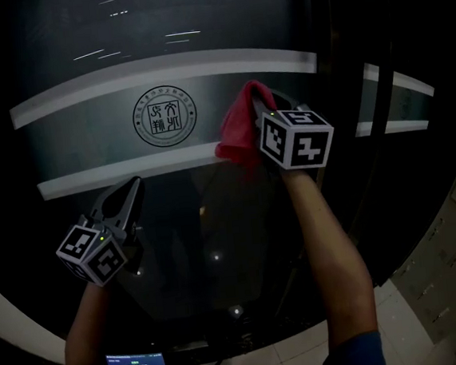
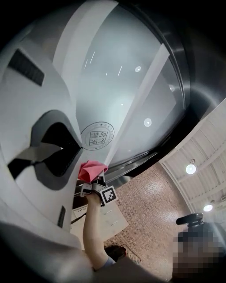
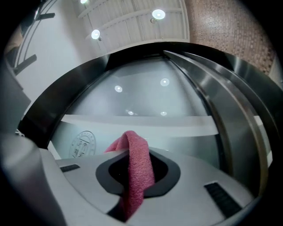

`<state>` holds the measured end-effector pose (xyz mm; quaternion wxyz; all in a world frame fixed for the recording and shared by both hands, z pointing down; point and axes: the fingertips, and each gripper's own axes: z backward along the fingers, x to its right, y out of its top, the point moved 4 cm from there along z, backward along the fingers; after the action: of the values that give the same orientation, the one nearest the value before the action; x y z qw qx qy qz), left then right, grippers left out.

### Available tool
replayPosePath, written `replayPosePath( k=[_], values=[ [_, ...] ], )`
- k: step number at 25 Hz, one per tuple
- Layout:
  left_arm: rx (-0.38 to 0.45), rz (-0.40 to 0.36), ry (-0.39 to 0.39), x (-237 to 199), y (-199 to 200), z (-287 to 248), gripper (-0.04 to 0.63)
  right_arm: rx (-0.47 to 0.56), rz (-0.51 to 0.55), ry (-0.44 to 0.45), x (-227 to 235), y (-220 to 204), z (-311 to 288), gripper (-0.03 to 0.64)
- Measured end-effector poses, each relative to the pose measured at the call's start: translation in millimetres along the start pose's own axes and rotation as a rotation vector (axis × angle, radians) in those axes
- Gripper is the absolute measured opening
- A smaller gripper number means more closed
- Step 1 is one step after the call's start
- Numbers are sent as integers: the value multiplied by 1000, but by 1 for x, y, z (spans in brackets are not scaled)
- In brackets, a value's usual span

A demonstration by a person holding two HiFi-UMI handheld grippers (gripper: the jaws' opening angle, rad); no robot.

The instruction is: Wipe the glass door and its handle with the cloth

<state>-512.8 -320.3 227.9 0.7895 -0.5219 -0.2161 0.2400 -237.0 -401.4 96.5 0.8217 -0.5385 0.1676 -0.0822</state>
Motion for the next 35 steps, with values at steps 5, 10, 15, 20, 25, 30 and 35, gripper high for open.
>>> replayPosePath(
  k=[5,10,15,20,25,30,35],
  values=[
    [-14,9,9,5,-5,-10,11,-2,-36,-120,59,-5,15,34],
    [-44,-19,49,-11,-4,12,10,37,-63,-49,28,-3,19,34],
    [-77,-31,132,-46,3,59,9,100,-84,207,-118,5,1,34],
    [-93,-21,181,-80,16,124,9,75,-147,398,-281,-22,-35,34],
    [-152,-64,208,-109,14,169,9,24,-196,539,-410,-42,-64,34],
    [-165,-78,193,-119,11,184,3,-9,-205,573,-455,-56,-79,34],
    [-154,-65,114,-112,15,183,8,-27,-193,551,-448,-69,-82,34]
  ],
)
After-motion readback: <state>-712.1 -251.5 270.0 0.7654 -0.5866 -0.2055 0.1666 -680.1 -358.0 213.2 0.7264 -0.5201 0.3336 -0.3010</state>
